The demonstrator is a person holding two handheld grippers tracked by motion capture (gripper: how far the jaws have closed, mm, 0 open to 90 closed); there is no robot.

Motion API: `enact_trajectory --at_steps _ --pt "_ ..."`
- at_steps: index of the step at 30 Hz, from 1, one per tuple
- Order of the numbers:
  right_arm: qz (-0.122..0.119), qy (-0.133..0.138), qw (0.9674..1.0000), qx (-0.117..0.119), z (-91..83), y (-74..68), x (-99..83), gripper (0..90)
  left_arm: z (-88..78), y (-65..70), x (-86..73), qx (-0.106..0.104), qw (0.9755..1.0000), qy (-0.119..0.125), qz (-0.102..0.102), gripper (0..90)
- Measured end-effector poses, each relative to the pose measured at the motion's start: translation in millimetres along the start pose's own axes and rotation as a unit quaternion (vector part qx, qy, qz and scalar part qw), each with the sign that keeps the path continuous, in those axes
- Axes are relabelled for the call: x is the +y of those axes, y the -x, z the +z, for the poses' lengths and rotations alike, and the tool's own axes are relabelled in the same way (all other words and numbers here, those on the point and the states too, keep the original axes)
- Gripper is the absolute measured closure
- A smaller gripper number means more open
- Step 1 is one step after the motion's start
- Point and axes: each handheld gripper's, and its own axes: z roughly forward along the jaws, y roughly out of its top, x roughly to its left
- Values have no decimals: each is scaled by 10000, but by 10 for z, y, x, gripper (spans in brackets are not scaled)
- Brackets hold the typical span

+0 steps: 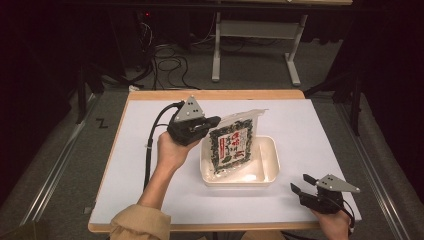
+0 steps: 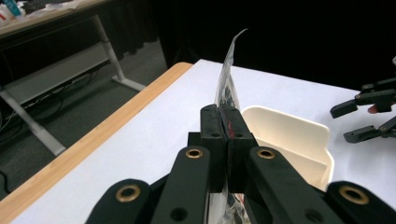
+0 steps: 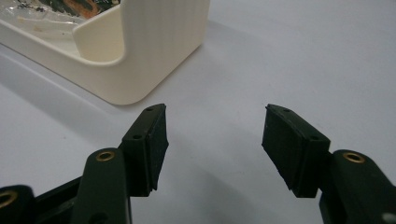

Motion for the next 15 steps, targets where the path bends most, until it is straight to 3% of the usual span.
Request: enact_trajectory --at_steps 6,9,15 --pt "31 -7 10000 -11 -3 -3 -1 409 -23 -59 -68 111 9998 -46 -174 857" --pt "33 -2 10000 -17 -7 2 0 408 -35 -113 -133 145 9991 -39 -397 837" --pt "29 0 10000 -19 -7 2 0 409 -49 -165 -207 275 9975 -45 -653 749"
